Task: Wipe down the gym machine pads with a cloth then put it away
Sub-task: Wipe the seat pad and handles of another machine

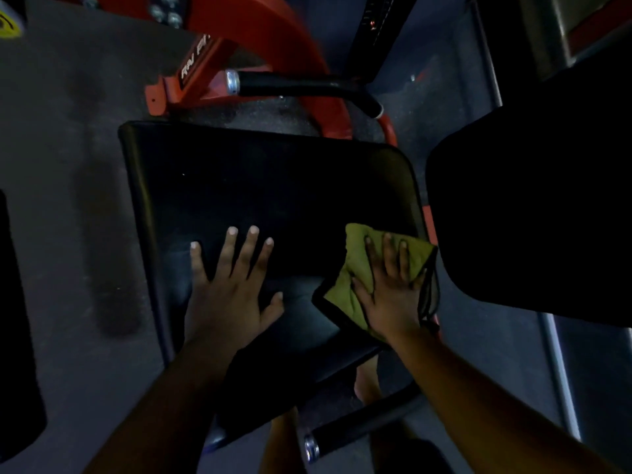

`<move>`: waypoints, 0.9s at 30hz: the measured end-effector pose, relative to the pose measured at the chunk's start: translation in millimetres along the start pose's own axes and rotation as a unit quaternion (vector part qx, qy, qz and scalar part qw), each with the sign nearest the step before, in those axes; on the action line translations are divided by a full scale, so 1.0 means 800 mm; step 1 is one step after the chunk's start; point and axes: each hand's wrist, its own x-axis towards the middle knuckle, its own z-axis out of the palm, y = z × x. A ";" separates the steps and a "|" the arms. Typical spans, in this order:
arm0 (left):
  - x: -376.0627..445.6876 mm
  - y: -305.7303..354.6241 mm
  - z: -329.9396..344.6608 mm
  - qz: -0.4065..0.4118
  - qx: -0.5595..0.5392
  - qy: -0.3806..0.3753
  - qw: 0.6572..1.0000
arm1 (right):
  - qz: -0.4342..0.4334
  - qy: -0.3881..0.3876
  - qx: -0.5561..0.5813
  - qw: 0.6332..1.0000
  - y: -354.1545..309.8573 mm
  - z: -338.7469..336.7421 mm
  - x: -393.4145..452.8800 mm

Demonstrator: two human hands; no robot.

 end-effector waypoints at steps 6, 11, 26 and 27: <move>0.000 -0.001 0.008 0.004 0.010 0.017 1.000 | 0.068 0.033 0.054 0.996 -0.047 -0.067 0.201; -0.001 0.000 0.008 0.005 0.019 -0.001 1.000 | -0.030 0.012 -0.009 0.999 0.016 -0.037 0.114; 0.001 0.000 0.018 0.006 0.026 0.017 1.000 | 0.050 0.097 0.098 0.989 0.023 -0.051 0.184; 0.001 0.000 0.014 0.004 0.027 0.007 1.000 | 0.062 0.084 0.082 0.991 0.036 -0.037 0.146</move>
